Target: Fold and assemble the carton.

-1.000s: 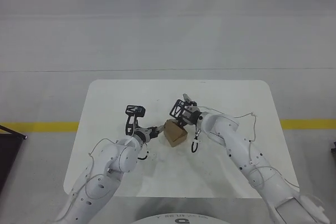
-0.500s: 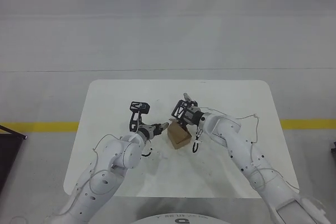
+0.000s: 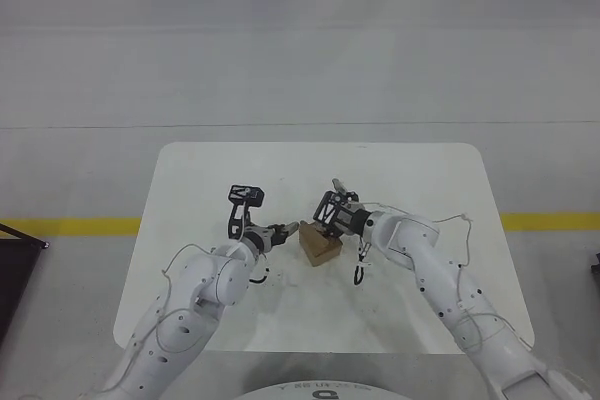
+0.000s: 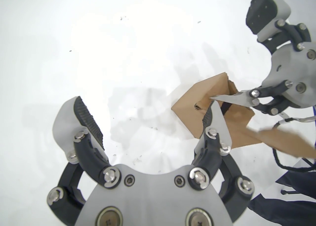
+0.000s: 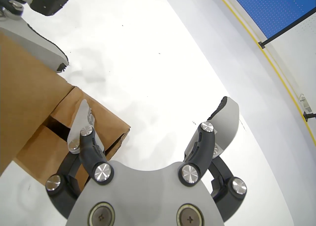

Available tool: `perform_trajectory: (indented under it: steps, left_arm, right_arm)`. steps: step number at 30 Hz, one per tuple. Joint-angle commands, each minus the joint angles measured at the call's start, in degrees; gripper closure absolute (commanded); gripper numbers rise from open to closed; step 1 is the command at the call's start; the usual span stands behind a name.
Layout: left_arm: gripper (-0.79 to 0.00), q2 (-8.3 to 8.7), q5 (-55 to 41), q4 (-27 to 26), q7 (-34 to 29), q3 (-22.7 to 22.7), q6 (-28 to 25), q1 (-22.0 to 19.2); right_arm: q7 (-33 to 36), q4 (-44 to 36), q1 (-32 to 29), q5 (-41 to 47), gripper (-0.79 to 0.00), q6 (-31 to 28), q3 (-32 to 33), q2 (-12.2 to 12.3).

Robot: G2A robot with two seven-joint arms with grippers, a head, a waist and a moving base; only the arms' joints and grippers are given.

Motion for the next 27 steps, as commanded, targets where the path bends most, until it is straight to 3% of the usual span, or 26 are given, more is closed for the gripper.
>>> perform_trajectory:
  steps: [1,9,19,27]
  left_arm:
    - [-0.785,0.03,0.1,-0.6,-0.4,0.2,-0.5,0.5]
    - [-0.785,-0.15,0.0,-1.8,-0.7,1.7,-1.6,1.8]
    - [-0.785,-0.97,0.6,2.8,0.3,3.6,-1.3,-1.8]
    - [-0.785,-1.51,0.6,5.2,0.3,4.5,-0.4,-3.1]
  right_arm:
    - [0.2,0.2,0.1,0.2,-0.785,0.2,-0.2,-0.1]
    - [0.4,0.4,0.3,0.5,-0.785,0.9,-0.6,-0.3]
    - [0.6,-1.9,-1.2,0.1,-0.785,0.6,0.1,0.0]
    - [0.0,-6.8,-4.4,0.4,-0.785,1.7,5.3,1.1]
